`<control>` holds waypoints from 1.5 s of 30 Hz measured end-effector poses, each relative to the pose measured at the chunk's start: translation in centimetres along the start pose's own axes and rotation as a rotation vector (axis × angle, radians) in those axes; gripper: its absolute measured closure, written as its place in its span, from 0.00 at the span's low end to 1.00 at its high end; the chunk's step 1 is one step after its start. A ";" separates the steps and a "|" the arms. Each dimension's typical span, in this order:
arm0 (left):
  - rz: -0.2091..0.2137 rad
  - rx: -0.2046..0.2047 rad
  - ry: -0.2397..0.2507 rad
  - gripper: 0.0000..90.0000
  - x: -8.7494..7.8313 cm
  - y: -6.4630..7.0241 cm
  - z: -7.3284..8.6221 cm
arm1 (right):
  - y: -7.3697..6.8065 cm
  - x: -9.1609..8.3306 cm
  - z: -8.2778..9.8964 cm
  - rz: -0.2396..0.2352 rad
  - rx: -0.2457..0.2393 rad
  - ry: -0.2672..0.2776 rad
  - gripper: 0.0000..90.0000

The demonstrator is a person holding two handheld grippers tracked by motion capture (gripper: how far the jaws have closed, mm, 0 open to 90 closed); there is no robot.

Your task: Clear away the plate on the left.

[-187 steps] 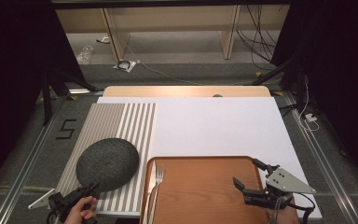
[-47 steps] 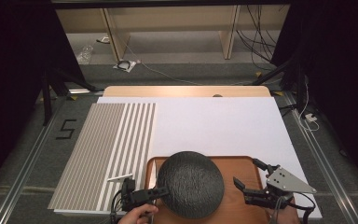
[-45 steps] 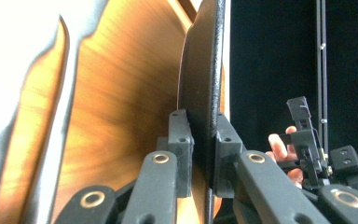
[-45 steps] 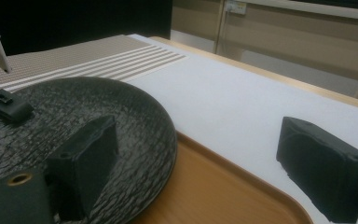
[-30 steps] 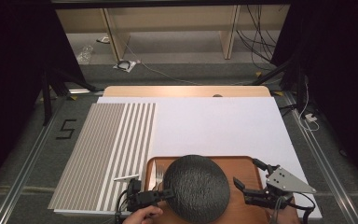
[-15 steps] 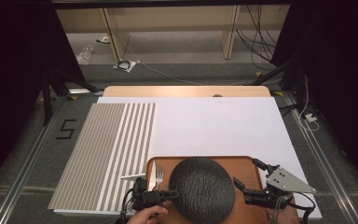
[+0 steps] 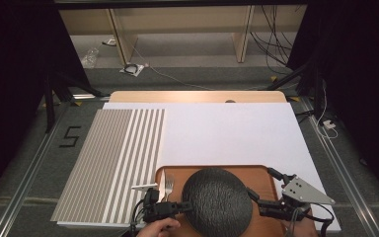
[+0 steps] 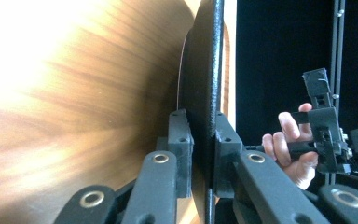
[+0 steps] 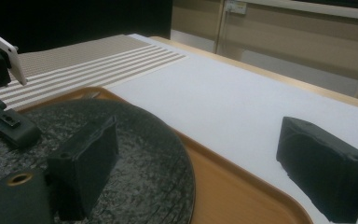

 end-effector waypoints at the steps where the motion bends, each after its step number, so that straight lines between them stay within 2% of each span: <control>1: -0.003 0.002 0.001 0.91 0.0 0.0 0.0 | 0.0 0.0 0.0 0.000 0.000 -0.003 0.15; 3: -0.007 0.011 0.000 0.91 0.0 0.0 0.0 | 0.0 0.0 0.0 0.000 -0.002 0.001 0.15; 16: -0.012 0.003 -0.020 0.90 0.0 -0.3 0.0 | -0.1 0.1 0.0 -0.001 -0.005 0.000 0.15; 17: -0.018 0.004 -0.021 0.88 0.0 -0.4 0.0 | -0.1 0.0 0.1 0.000 -0.005 -0.015 0.15; 27: -0.055 0.027 -0.009 0.79 -0.2 -0.6 -0.4 | -0.1 0.1 0.0 -0.004 -0.004 0.000 0.15; 36: -0.050 0.034 -0.014 0.72 -0.3 -0.5 -0.3 | -0.1 0.0 0.0 -0.002 -0.005 -0.011 0.15; 45: -0.078 0.056 -0.034 0.59 -0.1 -0.5 0.0 | -0.2 0.0 0.0 -0.005 -0.007 -0.012 0.15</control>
Point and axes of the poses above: each handheld gripper's, and its own axes: x roughly forward along the jaws, z roughly out of its underside, y roughly to its right, the point moved 8 cm from there along x, roughly forward along the jaws, and after that the axes turned 13 degrees about -z, right-handed, at the moved point
